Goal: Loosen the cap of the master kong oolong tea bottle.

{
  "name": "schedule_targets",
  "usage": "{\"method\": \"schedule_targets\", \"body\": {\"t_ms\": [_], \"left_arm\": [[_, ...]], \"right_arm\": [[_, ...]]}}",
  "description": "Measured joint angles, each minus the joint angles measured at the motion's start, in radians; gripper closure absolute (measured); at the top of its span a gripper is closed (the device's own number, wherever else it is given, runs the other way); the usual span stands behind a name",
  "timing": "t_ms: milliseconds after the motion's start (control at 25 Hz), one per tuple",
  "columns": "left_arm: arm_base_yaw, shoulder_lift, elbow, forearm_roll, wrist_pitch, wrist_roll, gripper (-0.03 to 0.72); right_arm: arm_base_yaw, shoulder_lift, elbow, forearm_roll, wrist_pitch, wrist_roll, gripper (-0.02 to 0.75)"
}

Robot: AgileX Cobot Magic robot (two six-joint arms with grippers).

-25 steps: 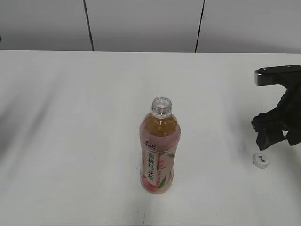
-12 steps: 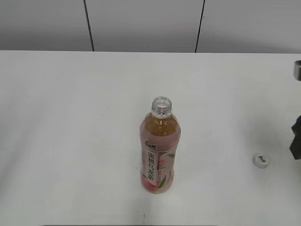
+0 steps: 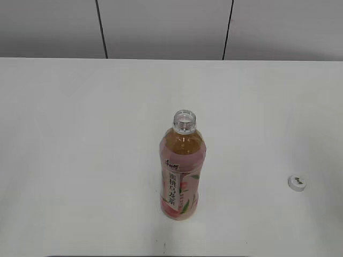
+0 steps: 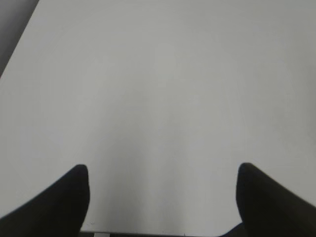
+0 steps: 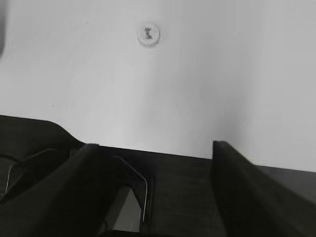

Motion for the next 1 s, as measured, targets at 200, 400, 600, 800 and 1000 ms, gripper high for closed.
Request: {"method": "schedule_targets", "body": {"t_ms": [200, 400, 600, 800, 1000], "left_arm": [[-0.008, -0.109, 0.037, 0.001, -0.028, 0.022, 0.148], [-0.035, -0.147, 0.037, -0.006, -0.038, 0.035, 0.156], [-0.057, -0.189, 0.037, -0.022, -0.039, 0.059, 0.156], [-0.059, -0.227, 0.037, -0.070, -0.039, 0.122, 0.156], [-0.059, -0.226, 0.037, -0.085, -0.039, 0.136, 0.156]], "right_arm": [[0.000, -0.264, 0.067, -0.030, 0.036, 0.002, 0.204], [0.000, -0.509, 0.165, -0.036, 0.025, -0.016, 0.204], [0.000, -0.730, 0.199, -0.019, -0.002, -0.046, 0.206], [0.000, -0.815, 0.199, -0.019, -0.004, -0.056, 0.206], [0.000, -0.815, 0.199, -0.019, -0.004, -0.063, 0.206]]}}
